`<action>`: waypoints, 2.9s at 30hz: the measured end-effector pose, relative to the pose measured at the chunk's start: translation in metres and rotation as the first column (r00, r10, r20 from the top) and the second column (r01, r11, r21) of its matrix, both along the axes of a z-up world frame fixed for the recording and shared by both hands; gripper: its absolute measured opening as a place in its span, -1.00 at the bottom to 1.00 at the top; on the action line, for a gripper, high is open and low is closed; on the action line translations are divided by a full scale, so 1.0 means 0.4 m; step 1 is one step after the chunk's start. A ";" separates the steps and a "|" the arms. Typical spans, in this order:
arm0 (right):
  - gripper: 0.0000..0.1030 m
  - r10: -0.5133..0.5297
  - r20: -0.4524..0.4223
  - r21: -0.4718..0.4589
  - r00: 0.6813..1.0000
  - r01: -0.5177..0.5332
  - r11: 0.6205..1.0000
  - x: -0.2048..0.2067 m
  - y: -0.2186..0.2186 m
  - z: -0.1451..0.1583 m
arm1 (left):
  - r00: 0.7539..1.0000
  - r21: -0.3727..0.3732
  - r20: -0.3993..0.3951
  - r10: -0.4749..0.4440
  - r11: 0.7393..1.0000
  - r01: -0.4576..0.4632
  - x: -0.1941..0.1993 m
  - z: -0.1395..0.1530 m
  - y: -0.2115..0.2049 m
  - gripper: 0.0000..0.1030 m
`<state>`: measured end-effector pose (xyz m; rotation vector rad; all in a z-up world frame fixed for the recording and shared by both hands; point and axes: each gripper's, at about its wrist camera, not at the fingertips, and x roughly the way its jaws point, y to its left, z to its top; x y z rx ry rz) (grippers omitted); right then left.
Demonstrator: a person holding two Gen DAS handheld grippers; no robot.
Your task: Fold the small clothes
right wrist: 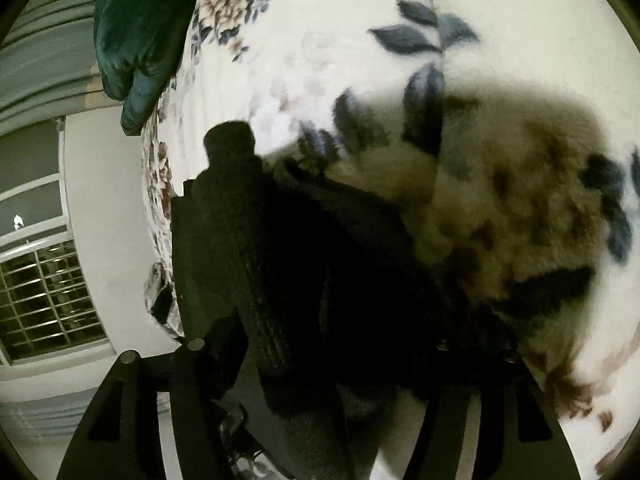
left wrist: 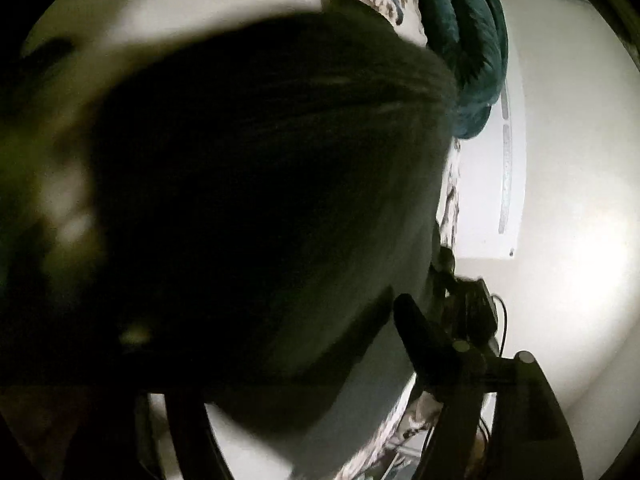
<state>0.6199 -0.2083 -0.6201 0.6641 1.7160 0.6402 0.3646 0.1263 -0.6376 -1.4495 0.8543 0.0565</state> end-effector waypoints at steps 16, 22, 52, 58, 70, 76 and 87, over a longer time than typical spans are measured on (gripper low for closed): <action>-0.43 -0.055 0.160 -0.086 0.986 0.069 0.994 -0.070 0.050 0.093 | 0.997 0.200 0.030 -0.076 0.977 0.069 0.112 0.178 0.095 -0.50; -0.46 -0.256 0.215 -0.036 0.942 0.269 0.962 -0.278 -0.001 0.236 | 0.939 0.274 0.001 -0.345 0.903 0.331 0.099 0.278 0.111 -0.51; 0.58 -0.308 0.042 -0.394 0.950 0.299 0.869 -1.082 -0.253 0.321 | 0.784 0.459 -0.449 -0.428 0.643 0.613 -0.329 0.318 0.002 0.66; 0.72 -0.205 0.134 -0.511 0.970 0.245 0.824 -1.062 -0.259 0.459 | 0.743 0.524 -0.501 -0.445 0.527 0.669 -0.265 0.268 -0.151 0.78; 1.00 -0.002 0.265 -0.671 0.964 0.186 0.718 -0.937 -0.214 0.440 | 0.683 0.577 -0.626 -0.376 0.367 0.730 -0.221 0.126 -0.330 1.00; 1.00 0.014 0.256 -0.659 0.967 0.164 0.734 -0.931 -0.186 0.406 | 0.697 0.568 -0.626 -0.351 0.407 0.715 -0.194 0.115 -0.314 1.00; 1.00 0.054 0.251 -0.648 0.966 0.126 0.751 -0.894 -0.184 0.406 | 0.721 0.582 -0.632 -0.283 0.441 0.683 -0.157 0.108 -0.314 1.00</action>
